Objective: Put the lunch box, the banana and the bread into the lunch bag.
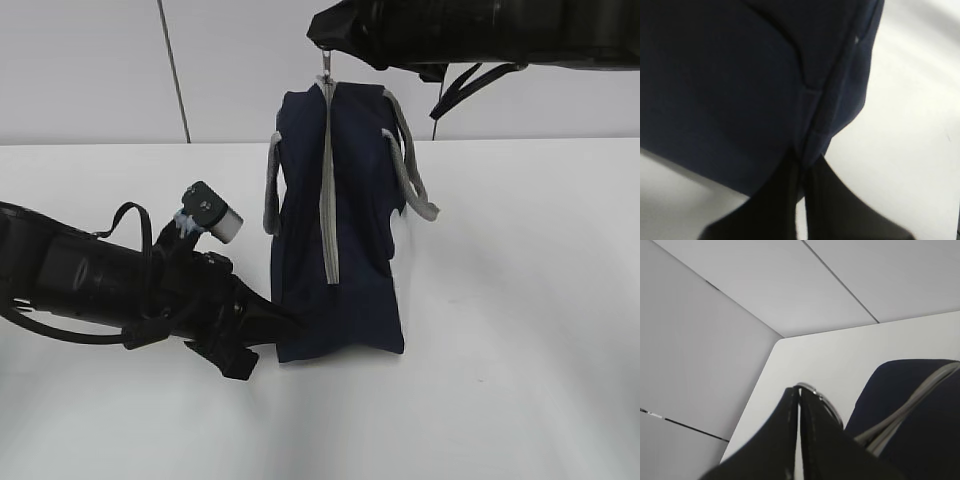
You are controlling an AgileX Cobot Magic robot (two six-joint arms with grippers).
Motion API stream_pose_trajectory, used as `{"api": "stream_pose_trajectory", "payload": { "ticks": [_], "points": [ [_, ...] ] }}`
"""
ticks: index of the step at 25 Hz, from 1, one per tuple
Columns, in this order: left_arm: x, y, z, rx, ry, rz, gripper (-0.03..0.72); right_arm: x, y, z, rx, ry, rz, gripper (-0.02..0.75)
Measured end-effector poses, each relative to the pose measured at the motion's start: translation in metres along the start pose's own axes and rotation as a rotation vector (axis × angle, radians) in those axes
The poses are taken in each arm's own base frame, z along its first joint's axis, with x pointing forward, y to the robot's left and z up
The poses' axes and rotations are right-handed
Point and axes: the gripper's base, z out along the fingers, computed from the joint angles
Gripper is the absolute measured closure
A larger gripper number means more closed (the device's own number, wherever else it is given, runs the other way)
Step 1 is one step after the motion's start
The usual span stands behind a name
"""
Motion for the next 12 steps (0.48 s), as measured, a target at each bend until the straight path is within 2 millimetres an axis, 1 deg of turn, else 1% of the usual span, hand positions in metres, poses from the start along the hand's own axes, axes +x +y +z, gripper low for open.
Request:
{"api": "stream_pose_trajectory", "payload": {
  "ticks": [5,12],
  "points": [
    [-0.0002,0.0,0.0,0.001,0.002,0.004,0.678,-0.0027,-0.0065,0.0107,0.021,-0.008,0.0,0.754],
    [-0.0011,0.0003,0.0,0.001,0.001,0.007,0.68,-0.009,-0.0093,0.0117,0.06,-0.038,0.003,0.754]
  ]
}}
